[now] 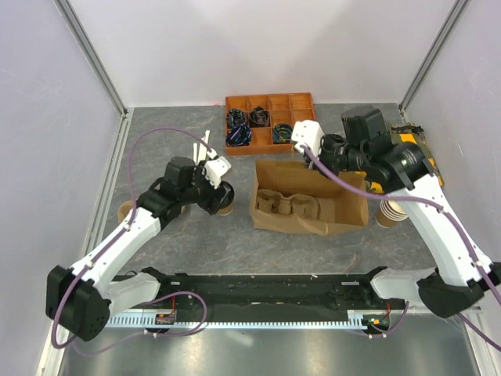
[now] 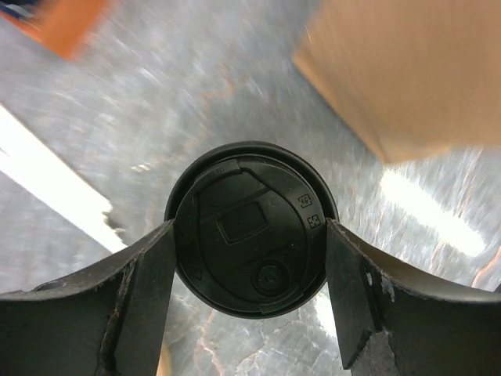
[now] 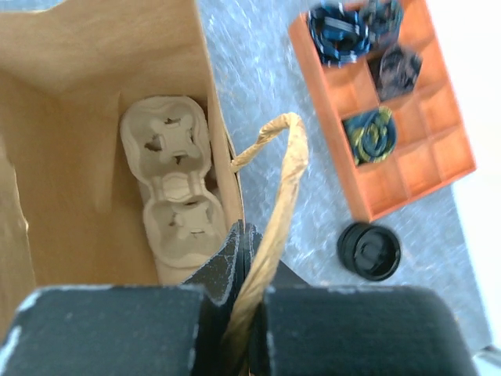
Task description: Pack the takeout coffee
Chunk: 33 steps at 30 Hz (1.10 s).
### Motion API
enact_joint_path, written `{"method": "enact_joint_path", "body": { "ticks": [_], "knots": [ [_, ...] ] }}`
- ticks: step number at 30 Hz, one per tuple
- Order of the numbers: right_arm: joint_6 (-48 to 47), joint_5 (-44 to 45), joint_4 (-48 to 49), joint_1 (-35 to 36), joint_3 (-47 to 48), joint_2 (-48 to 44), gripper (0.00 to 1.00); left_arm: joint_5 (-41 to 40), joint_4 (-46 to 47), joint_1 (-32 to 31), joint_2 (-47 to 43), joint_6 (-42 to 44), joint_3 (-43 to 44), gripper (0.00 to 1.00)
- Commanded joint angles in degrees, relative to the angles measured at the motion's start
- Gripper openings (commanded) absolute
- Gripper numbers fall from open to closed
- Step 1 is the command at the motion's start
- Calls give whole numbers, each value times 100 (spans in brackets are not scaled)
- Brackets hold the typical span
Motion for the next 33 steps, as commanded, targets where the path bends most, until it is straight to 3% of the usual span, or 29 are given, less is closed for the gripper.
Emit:
{"method": "enact_joint_path", "body": {
  "ticks": [1,6,11,17,23,33],
  "knots": [
    [-82,583,558,527,-225,-524,0,-4,-122,110,-592,-791,648,57],
    [156,892,576,897,-514,-673,0,250,-491,154,-954,-1153,1527,56],
    [455,1094,664,941,-708,-788,0,1250,-850,154,-1638,-390,2220,56],
    [841,1244,1023,1012,-1051,-1043,0,1928,-1545,136,-1649,226,3109,56],
    [1299,1305,1042,1082,-982,-973,0,2728,-1625,-118,-1587,569,3373,55],
    [1756,1375,998,1205,-718,-867,0,2466,-1485,-1251,-858,780,4050,53]
  ]
}}
